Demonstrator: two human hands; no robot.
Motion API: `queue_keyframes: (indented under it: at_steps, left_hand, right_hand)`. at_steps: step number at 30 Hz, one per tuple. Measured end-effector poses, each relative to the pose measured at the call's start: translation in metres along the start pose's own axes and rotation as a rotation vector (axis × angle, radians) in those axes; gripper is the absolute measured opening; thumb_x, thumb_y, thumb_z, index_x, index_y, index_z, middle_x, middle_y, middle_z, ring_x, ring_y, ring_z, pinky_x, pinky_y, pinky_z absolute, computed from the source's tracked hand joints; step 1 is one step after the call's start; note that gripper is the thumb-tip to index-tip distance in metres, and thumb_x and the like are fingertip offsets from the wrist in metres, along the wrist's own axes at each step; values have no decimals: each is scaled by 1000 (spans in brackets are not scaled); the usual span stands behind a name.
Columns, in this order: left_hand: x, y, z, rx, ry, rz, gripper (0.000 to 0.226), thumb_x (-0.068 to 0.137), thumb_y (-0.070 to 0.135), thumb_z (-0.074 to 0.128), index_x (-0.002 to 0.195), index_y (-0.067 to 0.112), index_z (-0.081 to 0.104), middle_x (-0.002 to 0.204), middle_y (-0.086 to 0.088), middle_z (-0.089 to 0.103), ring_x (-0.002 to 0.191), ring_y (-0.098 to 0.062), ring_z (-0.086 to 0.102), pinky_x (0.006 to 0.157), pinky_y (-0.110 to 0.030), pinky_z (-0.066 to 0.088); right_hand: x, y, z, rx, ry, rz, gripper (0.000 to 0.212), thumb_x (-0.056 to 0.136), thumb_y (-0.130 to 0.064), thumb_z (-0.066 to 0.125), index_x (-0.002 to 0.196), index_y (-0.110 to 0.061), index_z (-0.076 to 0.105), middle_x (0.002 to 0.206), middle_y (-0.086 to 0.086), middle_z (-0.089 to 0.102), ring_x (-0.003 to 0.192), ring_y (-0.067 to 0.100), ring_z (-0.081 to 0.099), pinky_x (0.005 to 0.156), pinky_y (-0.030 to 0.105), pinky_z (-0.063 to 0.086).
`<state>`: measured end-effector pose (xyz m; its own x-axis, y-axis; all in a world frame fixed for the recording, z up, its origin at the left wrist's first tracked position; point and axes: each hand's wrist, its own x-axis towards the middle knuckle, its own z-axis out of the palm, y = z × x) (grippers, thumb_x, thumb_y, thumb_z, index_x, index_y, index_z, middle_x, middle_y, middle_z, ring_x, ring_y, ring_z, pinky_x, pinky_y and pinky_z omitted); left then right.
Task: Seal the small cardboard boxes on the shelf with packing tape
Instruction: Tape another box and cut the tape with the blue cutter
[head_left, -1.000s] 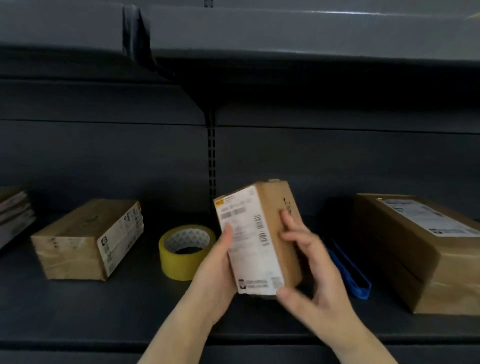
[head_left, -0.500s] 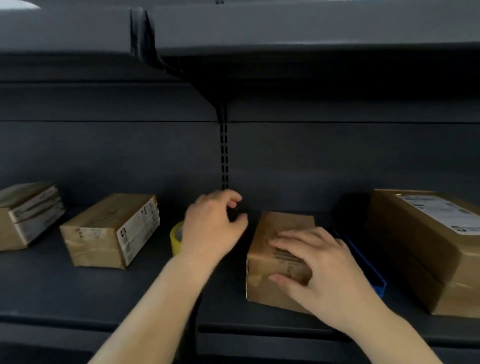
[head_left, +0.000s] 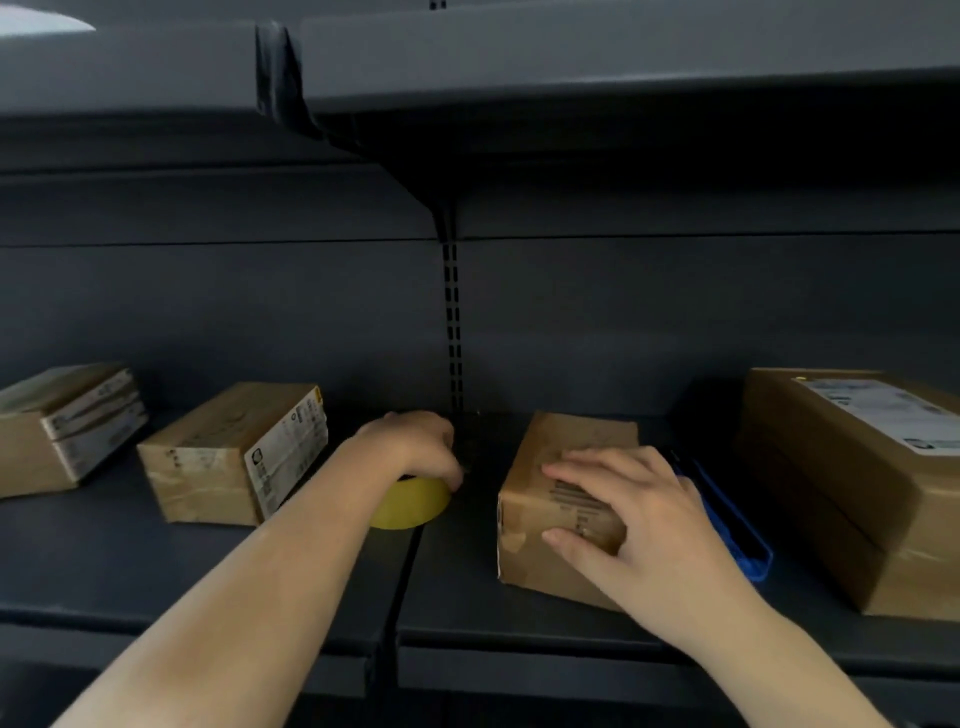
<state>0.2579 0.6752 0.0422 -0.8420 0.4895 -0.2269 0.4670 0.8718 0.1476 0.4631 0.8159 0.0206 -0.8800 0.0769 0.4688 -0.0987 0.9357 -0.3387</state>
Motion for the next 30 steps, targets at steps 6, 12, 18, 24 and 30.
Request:
queue_keyframes:
  at_steps: [6, 12, 18, 24, 30]
  left_hand:
    - [-39, -34, -21, -332, 38, 219, 32, 59, 44, 72, 88, 31, 66, 100, 1, 61, 97, -19, 57, 82, -36, 46]
    - [-93, -77, -55, -437, -46, 333, 40, 50, 55, 71, 88, 39, 68, 101, 1, 67, 94, -20, 63, 83, -42, 50]
    - [-108, -79, -59, -434, -212, 409, 43, 55, 45, 75, 96, 34, 69, 111, -2, 64, 103, -31, 61, 88, -54, 48]
    - [-104, -61, -70, -394, -293, 463, 40, 58, 41, 73, 96, 32, 68, 95, 15, 67, 86, -13, 65, 71, -30, 54]
    - [-98, -47, -86, -394, -289, 540, 37, 62, 31, 73, 97, 25, 69, 94, 9, 67, 87, -16, 63, 73, -33, 51]
  right_hand:
    - [16, -51, 20, -377, 42, 131, 52, 87, -51, 42, 133, -25, 43, 129, 0, 50, 113, 29, 39, 85, 47, 30]
    - [43, -55, -17, -357, -177, 194, 93, 70, -80, 39, 144, -28, 14, 157, 6, 9, 133, 40, 22, 99, 57, 27]
    - [80, -4, -57, -249, -785, 22, 102, 71, -47, 73, 144, -45, 2, 156, -17, -4, 142, 10, -8, 115, 42, -3]
    - [75, -15, -7, -522, -561, 83, 95, 71, -79, 44, 146, -41, -2, 157, -8, 6, 139, 27, 14, 105, 52, 21]
    - [82, -44, -25, 9, -447, 45, 110, 47, -97, 10, 134, -38, 41, 139, -10, 46, 126, 18, 43, 103, 42, 35]
